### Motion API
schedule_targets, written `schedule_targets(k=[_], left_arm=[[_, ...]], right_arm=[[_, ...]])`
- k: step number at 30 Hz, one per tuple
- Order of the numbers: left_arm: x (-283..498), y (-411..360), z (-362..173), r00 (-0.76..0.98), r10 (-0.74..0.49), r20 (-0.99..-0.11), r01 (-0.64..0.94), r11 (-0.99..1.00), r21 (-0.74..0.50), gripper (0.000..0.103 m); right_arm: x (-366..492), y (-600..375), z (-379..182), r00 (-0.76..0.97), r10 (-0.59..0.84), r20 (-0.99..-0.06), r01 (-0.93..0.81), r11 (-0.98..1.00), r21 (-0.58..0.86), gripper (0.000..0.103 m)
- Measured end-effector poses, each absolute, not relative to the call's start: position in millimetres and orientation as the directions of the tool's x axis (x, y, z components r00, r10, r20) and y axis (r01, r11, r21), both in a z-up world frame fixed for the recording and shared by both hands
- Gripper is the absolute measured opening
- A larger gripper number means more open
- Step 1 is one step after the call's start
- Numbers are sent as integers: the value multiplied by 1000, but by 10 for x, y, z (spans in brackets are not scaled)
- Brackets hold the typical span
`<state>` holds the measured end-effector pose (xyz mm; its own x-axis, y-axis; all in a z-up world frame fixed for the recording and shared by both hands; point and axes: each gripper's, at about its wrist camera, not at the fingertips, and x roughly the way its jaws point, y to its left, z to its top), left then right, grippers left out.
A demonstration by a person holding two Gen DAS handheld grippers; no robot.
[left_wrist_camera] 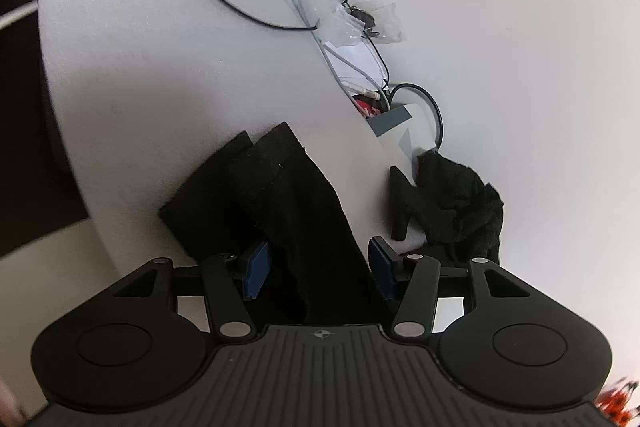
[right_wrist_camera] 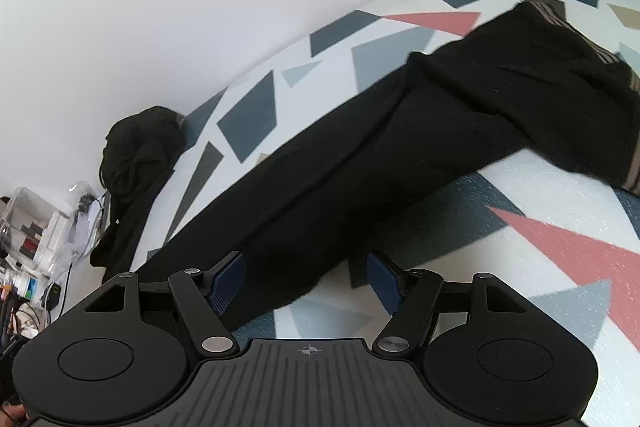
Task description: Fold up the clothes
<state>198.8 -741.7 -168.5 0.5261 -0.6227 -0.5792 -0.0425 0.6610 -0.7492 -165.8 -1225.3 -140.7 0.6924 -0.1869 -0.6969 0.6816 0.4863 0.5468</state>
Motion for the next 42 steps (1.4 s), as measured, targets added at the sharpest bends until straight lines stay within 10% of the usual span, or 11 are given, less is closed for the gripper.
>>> schedule_targets(k=[3,5,37,40,41,42], left_arm=[[2027,-7422,-1784,526,-635,-565,-75,627,-775,43],[2013,-7408,-1789,532,-613,-584,-93,643,-760,4],[1743,-7163,-1809,591,-526,-611,-17,749,-663,3],[1757,-7186,-1807,590,-521,-616,-16,755,-655,3],[1761,-7194,-1807,590,-519,-619,-14,760,-650,3],[1762,-7204,-1805,591,-516,-620,-11,763,-646,3]], right_arm=[[-1674,-12244,-1408,690,-186,-699,683,487,544,65],[-1672,-12247,-1401,691,-187,-698,680,494,541,65],[-189,-11714,-1420,513,-244,-823,220,964,-149,58],[-133,-11745,-1403,521,-226,-823,211,968,-133,39],[-106,-11776,-1391,526,-230,-819,229,965,-124,8],[-78,-11811,-1378,530,-238,-814,251,961,-117,2]])
